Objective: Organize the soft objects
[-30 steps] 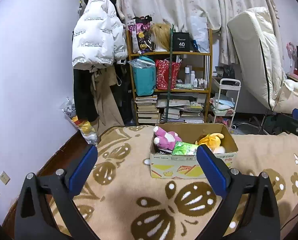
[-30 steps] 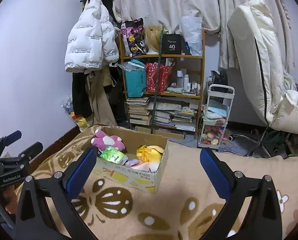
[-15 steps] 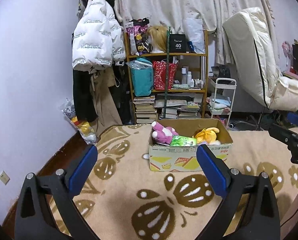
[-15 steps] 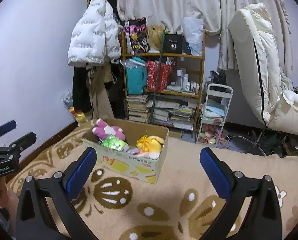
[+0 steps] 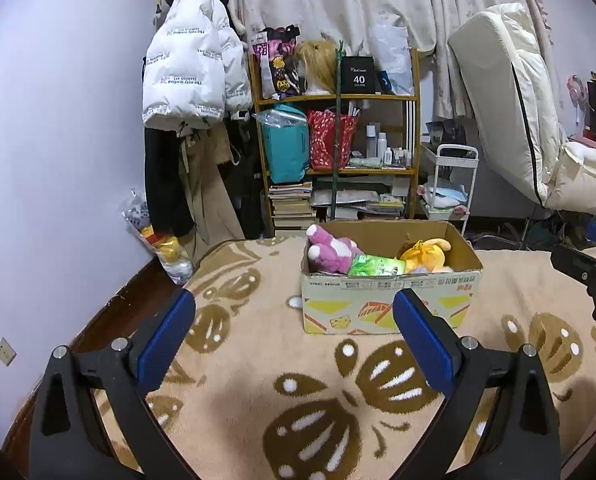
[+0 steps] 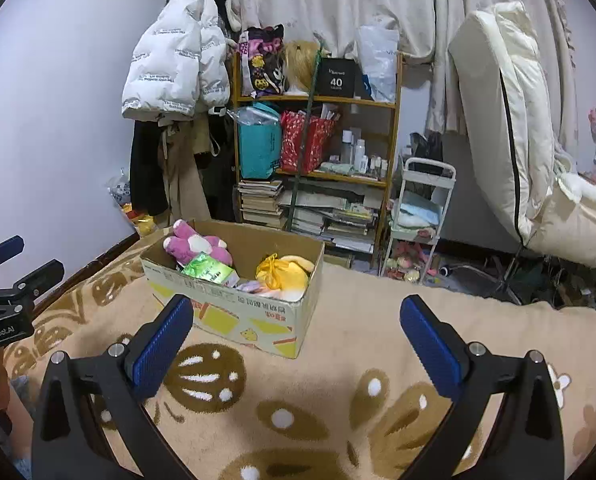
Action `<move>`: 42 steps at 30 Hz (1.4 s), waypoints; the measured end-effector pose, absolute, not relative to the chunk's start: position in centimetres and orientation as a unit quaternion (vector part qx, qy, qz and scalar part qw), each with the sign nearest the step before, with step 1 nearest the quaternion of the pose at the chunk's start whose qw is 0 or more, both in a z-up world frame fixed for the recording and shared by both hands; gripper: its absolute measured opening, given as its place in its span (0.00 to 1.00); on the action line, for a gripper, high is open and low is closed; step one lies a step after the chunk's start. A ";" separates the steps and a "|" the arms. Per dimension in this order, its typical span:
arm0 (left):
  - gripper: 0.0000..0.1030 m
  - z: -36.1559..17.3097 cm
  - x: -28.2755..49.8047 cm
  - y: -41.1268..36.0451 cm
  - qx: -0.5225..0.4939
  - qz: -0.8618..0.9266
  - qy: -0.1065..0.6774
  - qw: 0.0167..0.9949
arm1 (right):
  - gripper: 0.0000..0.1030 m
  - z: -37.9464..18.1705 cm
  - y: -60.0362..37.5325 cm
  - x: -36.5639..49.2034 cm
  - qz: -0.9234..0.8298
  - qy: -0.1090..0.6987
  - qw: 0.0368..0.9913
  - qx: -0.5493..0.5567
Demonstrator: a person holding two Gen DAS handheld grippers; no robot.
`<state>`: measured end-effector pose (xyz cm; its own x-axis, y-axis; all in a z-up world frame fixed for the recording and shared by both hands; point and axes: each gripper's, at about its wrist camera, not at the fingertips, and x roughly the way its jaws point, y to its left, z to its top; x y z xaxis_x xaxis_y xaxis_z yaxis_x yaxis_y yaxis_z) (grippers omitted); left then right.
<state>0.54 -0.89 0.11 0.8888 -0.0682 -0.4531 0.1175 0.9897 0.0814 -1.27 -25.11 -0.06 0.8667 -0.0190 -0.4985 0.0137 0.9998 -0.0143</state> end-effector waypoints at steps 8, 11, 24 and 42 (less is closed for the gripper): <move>0.95 -0.3 0.8 -0.9 0.048 -0.049 0.234 0.970 | 1.00 -1.1 -25.4 -0.6 -0.014 0.265 0.964 0.006; 0.95 -0.4 0.9 -0.9 0.046 -0.048 0.237 0.969 | 1.00 -1.2 -25.6 -0.5 -0.015 0.266 0.964 0.008; 0.95 -0.7 0.9 -1.0 0.045 -0.052 0.240 0.968 | 1.00 -1.4 -25.8 -0.2 -0.022 0.270 0.962 0.014; 0.95 -0.5 0.8 -0.8 0.049 -0.049 0.237 0.969 | 1.00 -1.6 -26.1 -0.2 -0.027 0.270 0.962 0.015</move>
